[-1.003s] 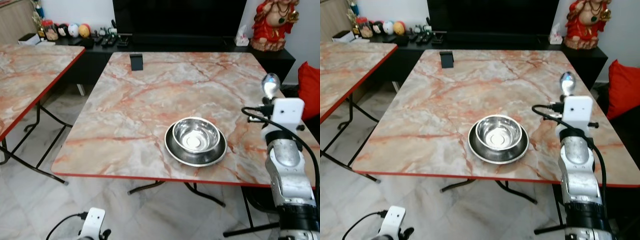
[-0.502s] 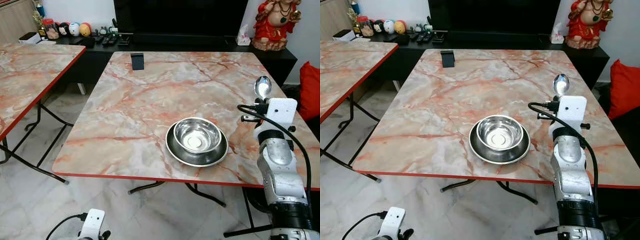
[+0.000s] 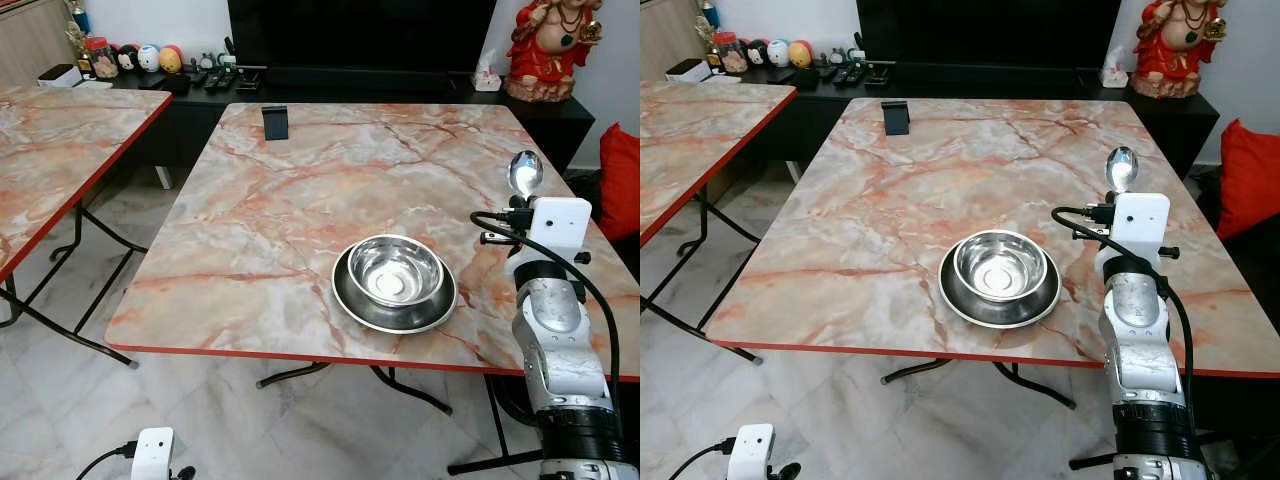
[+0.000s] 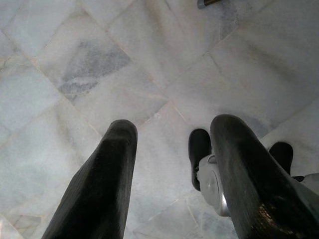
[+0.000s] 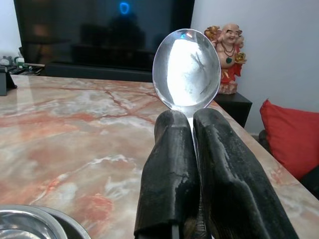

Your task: Setting the table

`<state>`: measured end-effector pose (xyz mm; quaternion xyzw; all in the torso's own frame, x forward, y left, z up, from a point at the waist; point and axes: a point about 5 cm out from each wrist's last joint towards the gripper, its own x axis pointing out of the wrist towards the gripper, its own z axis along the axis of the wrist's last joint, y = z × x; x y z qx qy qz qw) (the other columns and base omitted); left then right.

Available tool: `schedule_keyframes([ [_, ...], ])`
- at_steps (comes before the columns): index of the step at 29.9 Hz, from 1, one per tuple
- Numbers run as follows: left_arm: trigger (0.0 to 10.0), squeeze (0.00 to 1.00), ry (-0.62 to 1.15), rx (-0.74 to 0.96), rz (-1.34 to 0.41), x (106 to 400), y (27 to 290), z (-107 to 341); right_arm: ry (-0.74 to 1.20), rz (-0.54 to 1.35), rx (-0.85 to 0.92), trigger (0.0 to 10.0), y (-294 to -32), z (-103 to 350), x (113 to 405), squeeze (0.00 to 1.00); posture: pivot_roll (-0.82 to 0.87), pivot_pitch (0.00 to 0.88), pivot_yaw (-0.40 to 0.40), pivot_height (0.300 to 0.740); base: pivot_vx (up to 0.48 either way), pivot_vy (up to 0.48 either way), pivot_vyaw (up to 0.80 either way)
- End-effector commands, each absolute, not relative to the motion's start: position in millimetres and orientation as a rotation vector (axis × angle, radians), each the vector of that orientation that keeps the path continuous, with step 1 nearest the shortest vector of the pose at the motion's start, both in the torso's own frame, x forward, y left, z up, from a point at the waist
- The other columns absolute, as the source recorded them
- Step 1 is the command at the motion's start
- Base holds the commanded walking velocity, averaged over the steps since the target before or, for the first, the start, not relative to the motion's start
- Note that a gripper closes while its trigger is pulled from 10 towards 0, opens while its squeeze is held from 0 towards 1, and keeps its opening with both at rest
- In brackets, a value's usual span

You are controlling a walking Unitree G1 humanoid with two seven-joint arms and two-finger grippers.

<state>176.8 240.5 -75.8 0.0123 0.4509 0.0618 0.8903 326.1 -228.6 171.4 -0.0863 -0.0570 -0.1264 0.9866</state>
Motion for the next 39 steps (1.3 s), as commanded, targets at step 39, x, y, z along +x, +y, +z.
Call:
schedule_keyframes([
  [39, 10.0, 0.00, 0.929, 0.059, 0.052, 185.2, 226.8, -75.2, -0.079, -0.299, -0.159, 10.0, -234.8, 177.5, 319.8, 0.00, -0.02, 0.000, 0.003, 0.740, 0.147, 0.000, -0.02],
])
